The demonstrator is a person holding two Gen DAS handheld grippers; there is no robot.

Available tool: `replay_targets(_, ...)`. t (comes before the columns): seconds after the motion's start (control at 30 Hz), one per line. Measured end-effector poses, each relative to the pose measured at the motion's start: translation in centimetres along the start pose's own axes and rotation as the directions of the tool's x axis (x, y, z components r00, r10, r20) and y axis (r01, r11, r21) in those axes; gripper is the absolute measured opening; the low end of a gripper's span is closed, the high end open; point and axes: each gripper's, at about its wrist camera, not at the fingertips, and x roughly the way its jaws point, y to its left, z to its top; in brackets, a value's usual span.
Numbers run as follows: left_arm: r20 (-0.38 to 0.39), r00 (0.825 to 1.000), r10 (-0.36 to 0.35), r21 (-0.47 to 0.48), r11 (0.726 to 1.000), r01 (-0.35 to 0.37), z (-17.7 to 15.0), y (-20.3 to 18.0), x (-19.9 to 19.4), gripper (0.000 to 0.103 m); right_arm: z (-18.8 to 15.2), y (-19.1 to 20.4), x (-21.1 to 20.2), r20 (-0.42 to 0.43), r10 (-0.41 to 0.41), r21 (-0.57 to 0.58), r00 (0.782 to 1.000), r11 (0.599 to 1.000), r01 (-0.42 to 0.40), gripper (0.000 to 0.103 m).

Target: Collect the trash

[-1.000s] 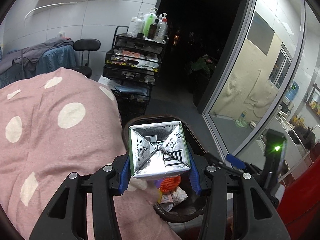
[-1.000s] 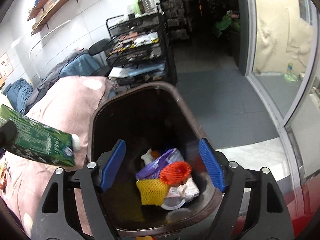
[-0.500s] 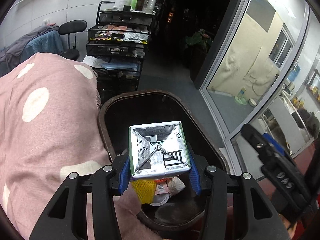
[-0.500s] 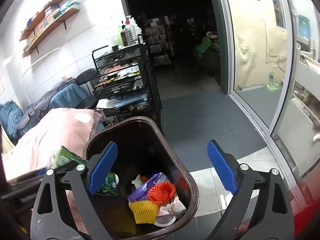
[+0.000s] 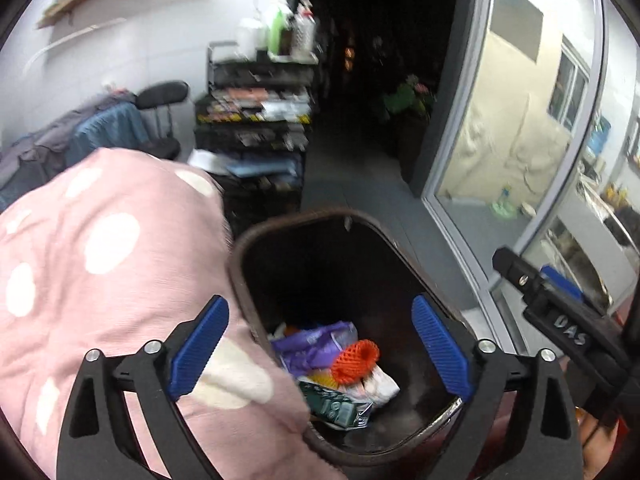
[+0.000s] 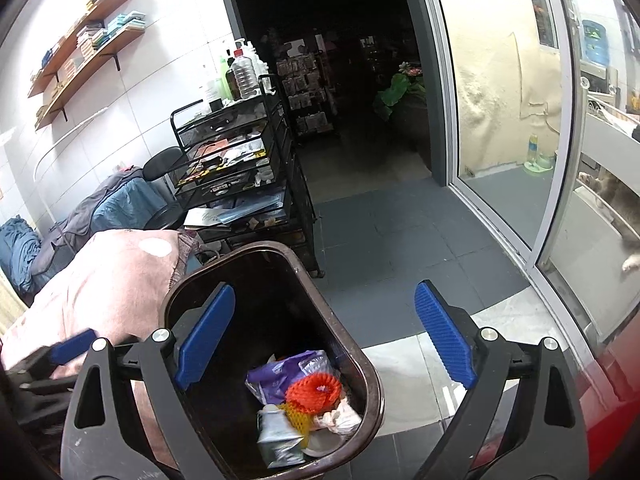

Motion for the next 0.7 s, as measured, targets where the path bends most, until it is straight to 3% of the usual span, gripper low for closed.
replay_targets(0.17, 0.114, 0.99, 0.081, -0.046, 0.996, -0.076, -0.9, 2.0, -4.2, 0.097, -0.4, 0.4, -0.4, 0.012, 0.016, -0.013, 1.0, 1.0, -0.016, 0.093)
replay_targets(0.33, 0.195, 0.969, 0.154, -0.082, 0.987, -0.141, -2.0, 3.9, -8.1, 0.098, -0.8, 1.8, -1.1, 0.032, 0.052, -0.049, 0.998, 0.998, -0.05, 0.093)
replay_targets(0.7, 0.302, 0.886, 0.352, -0.153, 0.935, -0.319, -5.7, 7.5, -14.8, 0.098, -3.8, 7.9, -6.2, 0.135, 0.169, -0.168, 0.976, 0.975, -0.145, 0.097)
